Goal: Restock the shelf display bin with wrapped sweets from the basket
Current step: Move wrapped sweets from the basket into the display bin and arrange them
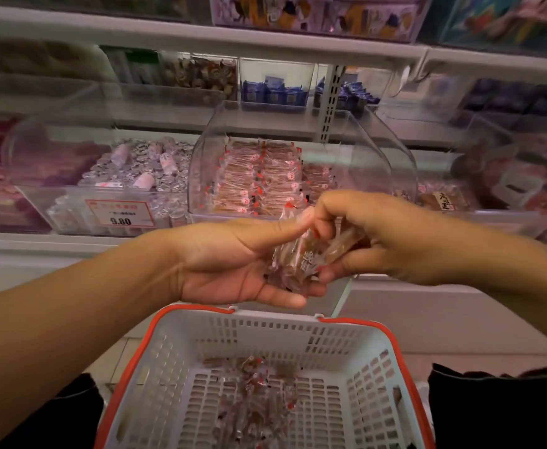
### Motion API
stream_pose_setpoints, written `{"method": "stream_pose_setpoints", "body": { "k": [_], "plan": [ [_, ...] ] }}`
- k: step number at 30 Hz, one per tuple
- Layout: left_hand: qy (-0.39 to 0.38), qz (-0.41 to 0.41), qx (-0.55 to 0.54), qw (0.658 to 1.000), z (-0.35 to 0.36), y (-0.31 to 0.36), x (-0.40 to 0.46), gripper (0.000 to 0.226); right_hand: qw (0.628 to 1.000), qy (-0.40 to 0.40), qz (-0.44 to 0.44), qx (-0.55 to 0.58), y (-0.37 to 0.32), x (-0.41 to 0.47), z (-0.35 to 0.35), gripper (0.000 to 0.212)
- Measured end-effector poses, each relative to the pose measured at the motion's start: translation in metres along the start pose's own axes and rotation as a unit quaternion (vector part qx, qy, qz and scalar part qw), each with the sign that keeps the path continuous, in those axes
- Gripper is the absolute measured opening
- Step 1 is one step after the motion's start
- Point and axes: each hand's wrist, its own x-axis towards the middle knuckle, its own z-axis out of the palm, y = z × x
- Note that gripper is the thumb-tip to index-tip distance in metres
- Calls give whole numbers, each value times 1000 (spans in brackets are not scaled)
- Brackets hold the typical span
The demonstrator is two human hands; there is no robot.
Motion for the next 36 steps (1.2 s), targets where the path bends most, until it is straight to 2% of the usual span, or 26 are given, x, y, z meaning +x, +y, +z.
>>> {"method": "stream_pose_setpoints", "body": {
  "k": [3, 5, 6, 7, 9, 12, 16, 18, 19, 20, 22, 23, 25, 27, 29, 33, 36],
  "plan": [
    [12, -17, 40, 999, 2, 3, 2, 40, 996, -12, 8, 84, -2, -3, 6, 65],
    [16, -32, 76, 996, 3, 5, 2, 35, 997, -15, 3, 70, -2, -1, 11, 95],
    [21, -37, 90, 995, 3, 8, 3, 30, 998, -20, 1, 55, -3, 1, 14, 101],
    [34, -40, 100, 994, 3, 11, 3, 22, 999, -19, -5, 33, -4, 2, 14, 98],
    [70, -50, 118, 989, 3, 17, 4, 11, 999, 8, -29, -12, -8, 3, 7, 79],
    [87, -58, 151, 983, 7, 26, 8, 9, 1000, 9, -26, -5, -14, 5, -8, 56],
    [113, -28, 146, 982, 10, 40, 4, 37, 995, -22, -49, -82, -22, 17, -27, 42],
    [198, 39, 156, 967, 2, 52, 4, 47, 986, 24, -53, -154, -14, 30, -39, 38],
    [276, 86, 181, 940, -4, 56, 6, 44, 982, 54, -35, -180, -7, 39, -45, 39],
    [363, 136, 217, 896, -12, 59, 8, 38, 976, 80, -4, -200, 2, 51, -50, 40],
    [477, 210, 348, 780, -28, 57, 11, 21, 954, 100, 70, -276, 26, 79, -57, 36],
    [484, 215, 452, 718, -33, 54, 12, 16, 935, 94, 108, -326, 41, 94, -58, 35],
    [438, 174, 632, 615, -42, 46, 14, 20, 898, 64, 179, -396, 67, 125, -60, 34],
    [403, 126, 720, 550, -47, 39, 16, 21, 877, 27, 226, -423, 86, 154, -62, 28],
    [394, 109, 739, 536, -47, 37, 16, 20, 875, 4, 245, -418, 97, 176, -63, 24],
    [380, 107, 736, 550, -48, 38, 15, 20, 877, -50, 264, -399, 109, 202, -62, 28],
    [377, 101, 742, 545, -48, 38, 15, 22, 867, -37, 269, -418, 112, 204, -61, 35]
  ]
}}
